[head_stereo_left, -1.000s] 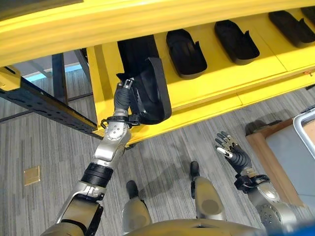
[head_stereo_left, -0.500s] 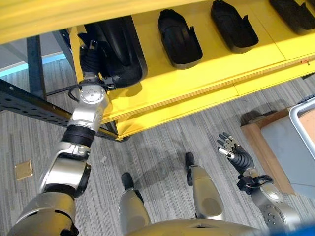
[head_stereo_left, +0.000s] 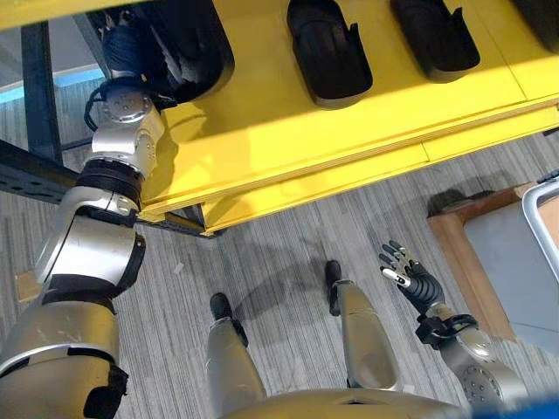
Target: Move parts from the plastic box to the shelf.
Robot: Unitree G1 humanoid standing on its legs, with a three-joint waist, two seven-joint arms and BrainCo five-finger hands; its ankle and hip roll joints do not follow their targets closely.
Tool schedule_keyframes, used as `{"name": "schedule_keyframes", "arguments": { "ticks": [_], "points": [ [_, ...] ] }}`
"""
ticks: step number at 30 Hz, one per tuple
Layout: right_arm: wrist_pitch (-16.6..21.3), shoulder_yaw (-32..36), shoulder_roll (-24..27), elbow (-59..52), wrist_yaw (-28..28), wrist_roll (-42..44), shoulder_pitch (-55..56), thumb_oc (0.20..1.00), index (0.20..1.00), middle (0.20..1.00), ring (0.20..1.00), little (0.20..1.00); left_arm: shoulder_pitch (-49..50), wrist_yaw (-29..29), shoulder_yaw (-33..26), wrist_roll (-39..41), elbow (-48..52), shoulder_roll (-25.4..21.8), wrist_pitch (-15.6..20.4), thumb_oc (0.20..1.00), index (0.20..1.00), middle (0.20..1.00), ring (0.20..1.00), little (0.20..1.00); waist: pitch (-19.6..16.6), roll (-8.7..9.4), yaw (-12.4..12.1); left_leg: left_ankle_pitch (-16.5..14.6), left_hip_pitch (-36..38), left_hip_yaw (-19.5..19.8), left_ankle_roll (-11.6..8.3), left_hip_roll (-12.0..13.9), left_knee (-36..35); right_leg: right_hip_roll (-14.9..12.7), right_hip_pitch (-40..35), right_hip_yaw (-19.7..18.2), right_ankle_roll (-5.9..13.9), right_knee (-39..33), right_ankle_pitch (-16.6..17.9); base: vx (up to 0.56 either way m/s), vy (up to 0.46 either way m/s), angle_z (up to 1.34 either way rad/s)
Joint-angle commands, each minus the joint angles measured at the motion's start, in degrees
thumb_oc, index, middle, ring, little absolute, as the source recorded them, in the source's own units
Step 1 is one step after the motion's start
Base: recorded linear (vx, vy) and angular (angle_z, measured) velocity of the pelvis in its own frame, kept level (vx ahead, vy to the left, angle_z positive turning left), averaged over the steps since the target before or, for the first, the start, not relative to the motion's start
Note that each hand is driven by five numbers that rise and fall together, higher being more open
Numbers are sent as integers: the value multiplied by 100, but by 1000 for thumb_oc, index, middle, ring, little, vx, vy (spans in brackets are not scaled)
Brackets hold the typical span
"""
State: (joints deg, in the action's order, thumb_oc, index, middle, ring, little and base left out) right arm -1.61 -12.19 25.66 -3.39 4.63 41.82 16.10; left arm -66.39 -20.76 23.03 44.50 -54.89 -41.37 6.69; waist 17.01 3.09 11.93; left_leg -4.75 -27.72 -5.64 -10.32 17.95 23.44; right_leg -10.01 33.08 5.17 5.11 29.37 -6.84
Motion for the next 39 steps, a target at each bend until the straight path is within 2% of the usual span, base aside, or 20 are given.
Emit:
{"name": "schedule_keyframes", "arguments": {
  "ticks": [1, 7, 19, 39],
  "points": [
    [167, 26, -51, -153, 32, 270, 58, 1000, 1000, 1000, 1000, 1000, -230, 12, -306, 262, -12, -255, 282, 200, 200, 200, 200, 200, -304, 19, 31, 52, -349, 21, 293, -155, 334, -35, -110, 167, 212, 130, -232, 0, 0, 0],
    [159, -60, -71, -129, -37, 302, 3, 1000, 1000, 1000, 1000, 1000, -126, -92, -645, 593, -192, -8, 252, 200, 200, 200, 200, 200, -297, 62, 29, -5, -564, 47, 305, -176, 439, -29, 130, 94, 178, 209, -238, 8, 20, -2],
    [184, -98, 10, -136, -51, 313, 31, 1000, 1000, 1000, 1000, 1000, 54, -136, -912, 511, -376, 352, 120, 200, 200, 200, 200, 200, -348, 119, 98, -51, -794, 15, 297, -116, 552, 49, 465, -34, 134, 305, -191, -3, 1, -2],
    [212, 101, 134, -140, 89, 504, 237, 1000, 1000, 1000, 1000, 1000, 9, -145, -807, -382, -708, 2, -123, 200, 200, 200, 200, 200, -429, 49, 103, -49, -1176, 30, 293, -31, 709, 75, 890, -103, 126, 437, -141, -5, -6, -3]
  ]
}}
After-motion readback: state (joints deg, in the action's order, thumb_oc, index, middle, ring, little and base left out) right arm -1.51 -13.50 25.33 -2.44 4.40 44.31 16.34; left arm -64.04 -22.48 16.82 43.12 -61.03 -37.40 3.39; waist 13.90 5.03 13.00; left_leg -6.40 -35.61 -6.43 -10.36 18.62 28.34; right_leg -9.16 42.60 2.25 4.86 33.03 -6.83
